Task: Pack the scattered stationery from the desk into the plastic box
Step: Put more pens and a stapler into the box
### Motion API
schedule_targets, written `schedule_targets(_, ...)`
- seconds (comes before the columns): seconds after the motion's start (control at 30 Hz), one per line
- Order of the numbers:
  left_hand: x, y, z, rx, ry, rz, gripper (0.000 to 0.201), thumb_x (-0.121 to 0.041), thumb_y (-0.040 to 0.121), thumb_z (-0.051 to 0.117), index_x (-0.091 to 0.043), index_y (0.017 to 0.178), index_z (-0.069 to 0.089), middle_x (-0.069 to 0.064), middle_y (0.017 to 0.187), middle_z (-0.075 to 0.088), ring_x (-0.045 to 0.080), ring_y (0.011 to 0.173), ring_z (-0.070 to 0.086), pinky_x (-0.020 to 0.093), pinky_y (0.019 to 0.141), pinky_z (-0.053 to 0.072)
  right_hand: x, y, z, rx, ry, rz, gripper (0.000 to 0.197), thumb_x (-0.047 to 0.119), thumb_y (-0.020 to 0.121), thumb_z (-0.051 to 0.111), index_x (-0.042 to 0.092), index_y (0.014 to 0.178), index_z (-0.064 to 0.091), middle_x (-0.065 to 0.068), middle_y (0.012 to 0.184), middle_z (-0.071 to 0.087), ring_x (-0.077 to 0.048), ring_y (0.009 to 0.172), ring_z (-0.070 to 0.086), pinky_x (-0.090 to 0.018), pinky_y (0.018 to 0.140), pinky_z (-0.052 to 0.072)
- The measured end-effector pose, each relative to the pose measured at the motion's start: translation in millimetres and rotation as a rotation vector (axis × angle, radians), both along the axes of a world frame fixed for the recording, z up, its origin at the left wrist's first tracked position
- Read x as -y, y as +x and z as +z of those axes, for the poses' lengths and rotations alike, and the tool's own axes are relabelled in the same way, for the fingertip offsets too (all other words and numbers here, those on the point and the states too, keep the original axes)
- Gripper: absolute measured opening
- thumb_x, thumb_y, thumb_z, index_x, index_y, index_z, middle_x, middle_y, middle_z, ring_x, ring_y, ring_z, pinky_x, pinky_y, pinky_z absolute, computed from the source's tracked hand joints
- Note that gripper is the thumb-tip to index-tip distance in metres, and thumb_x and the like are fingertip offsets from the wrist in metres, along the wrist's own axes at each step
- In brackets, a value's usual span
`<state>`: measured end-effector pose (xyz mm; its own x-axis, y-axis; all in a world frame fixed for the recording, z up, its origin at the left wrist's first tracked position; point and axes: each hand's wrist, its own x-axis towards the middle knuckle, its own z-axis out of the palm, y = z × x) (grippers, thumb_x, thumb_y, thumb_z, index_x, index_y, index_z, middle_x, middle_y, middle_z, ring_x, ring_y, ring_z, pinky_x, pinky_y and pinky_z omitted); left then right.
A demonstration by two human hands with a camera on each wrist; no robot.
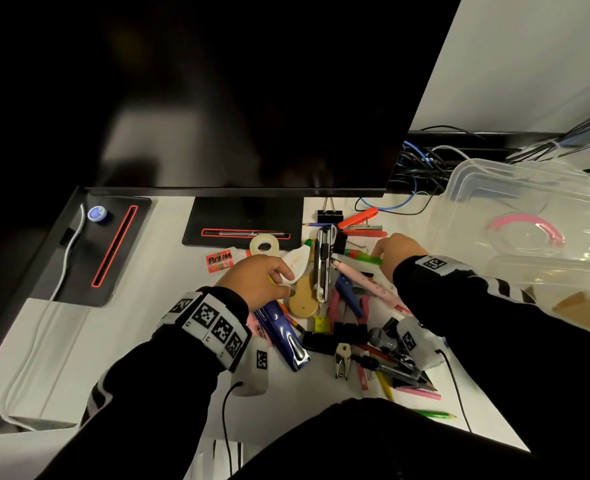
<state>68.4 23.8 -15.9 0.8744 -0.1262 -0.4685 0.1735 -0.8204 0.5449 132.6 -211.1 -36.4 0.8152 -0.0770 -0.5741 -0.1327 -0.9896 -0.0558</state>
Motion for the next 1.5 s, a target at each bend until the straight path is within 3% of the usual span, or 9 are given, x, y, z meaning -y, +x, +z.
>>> schedule_targets(0.3, -1, -4, -6, -0.004, -0.019, -0.016, 0.025, -0.021, 0.079, 0.071, -0.031, 0.101, 0.064, -0.011, 0.095, 0.057, 0.007, 0.086, 0.056, 0.022, 0.075, 0.046, -47, -22, 13, 0.283, 0.097, 0.250, 0.039, 0.048, 0.089, 0.047, 0.019, 0.113, 0.059, -0.004, 0.128, 0.049, -0.025, 0.124, 0.044, -0.041, 0.101, 0.036)
schedule_targets(0.43, -3, -4, -8, 0.003, -0.039, -0.005, 0.027, -0.018, 0.079, 0.071, -0.032, 0.100, 0.065, -0.011, 0.095, 0.058, 0.006, 0.083, 0.056, 0.019, 0.071, 0.046, -70, -23, 3, 0.177, -0.041, 0.287, 0.065, 0.060, 0.085, 0.044, 0.017, 0.135, 0.045, -0.009, 0.139, 0.039, -0.029, 0.130, 0.034, -0.045, 0.104, 0.030)
schedule_targets(0.83, -6, -9, -16, -0.065, 0.075, 0.099, 0.027, -0.046, 0.082, 0.064, -0.023, 0.095, 0.062, -0.002, 0.101, 0.061, 0.015, 0.095, 0.057, 0.026, 0.077, 0.044, -71, -22, -2, 0.090, -0.005, -0.027, 0.072, 0.064, 0.078, 0.052, 0.011, 0.125, 0.051, -0.008, 0.124, 0.050, -0.026, 0.116, 0.047, -0.039, 0.097, 0.039)
schedule_targets(0.97, -4, -9, -18, -0.065, 0.102, 0.074, 0.033, -0.049, 0.083, 0.062, -0.020, 0.097, 0.064, -0.001, 0.101, 0.062, 0.015, 0.094, 0.057, 0.027, 0.080, 0.044, -65, -21, -2, 0.072, 0.158, -0.173, 0.068, 0.072, 0.071, 0.053, 0.008, 0.091, 0.062, -0.009, 0.099, 0.061, -0.025, 0.097, 0.058, -0.034, 0.084, 0.049)
schedule_targets(1.03, -4, -9, -17, -0.059, 0.102, 0.076, 0.031, -0.047, 0.083, 0.063, -0.020, 0.096, 0.063, -0.001, 0.099, 0.061, 0.015, 0.093, 0.057, 0.027, 0.078, 0.044, -60, -20, 3, 0.069, 0.291, -0.260, 0.057, 0.068, 0.073, 0.056, 0.011, 0.065, 0.053, -0.006, 0.076, 0.058, -0.022, 0.077, 0.057, -0.027, 0.063, 0.044)
schedule_targets(1.13, -4, -10, -15, -0.075, 0.067, 0.090, 0.026, -0.044, 0.081, 0.066, -0.021, 0.091, 0.061, -0.002, 0.090, 0.060, 0.015, 0.081, 0.057, 0.026, 0.067, 0.044, -51, -22, 18, 0.062, 0.493, -0.375, 0.050, 0.054, 0.080, 0.060, 0.013, 0.056, 0.044, -0.003, 0.057, 0.044, -0.017, 0.056, 0.044, -0.025, 0.050, 0.034)
schedule_targets(1.27, -7, -12, -14, -0.103, -0.010, 0.104, 0.016, -0.033, 0.076, 0.074, -0.022, 0.081, 0.063, 0.000, 0.085, 0.065, 0.014, 0.072, 0.060, 0.027, 0.065, 0.050, -36, -27, 34, 0.090, 0.789, -0.561, 0.019, 0.033, 0.080, 0.068, 0.019, 0.075, 0.056, -0.002, 0.080, 0.059, -0.016, 0.070, 0.057, -0.028, 0.067, 0.055)
schedule_targets(1.4, -11, -13, -10, -0.124, -0.099, 0.134, 0.009, -0.021, 0.076, 0.075, -0.017, 0.080, 0.068, 0.001, 0.079, 0.069, 0.014, 0.063, 0.064, 0.021, 0.058, 0.047, -25, -37, 57, 0.015, 0.898, -0.594, 0.021, 0.031, 0.085, 0.060, 0.010, 0.081, 0.061, -0.004, 0.073, 0.062, -0.017, 0.056, 0.061, -0.020, 0.047, 0.047)
schedule_targets(1.5, -14, -15, -7, -0.169, -0.198, 0.171, 0.010, -0.016, 0.075, 0.077, -0.013, 0.080, 0.068, 0.006, 0.075, 0.070, 0.017, 0.056, 0.066, 0.027, 0.057, 0.054, -14, -49, 69, -0.021, 1.014, -0.643, 0.024, 0.028, 0.088, 0.057, 0.005, 0.084, 0.061, -0.009, 0.073, 0.063, -0.019, 0.054, 0.060, -0.024, 0.052, 0.046)
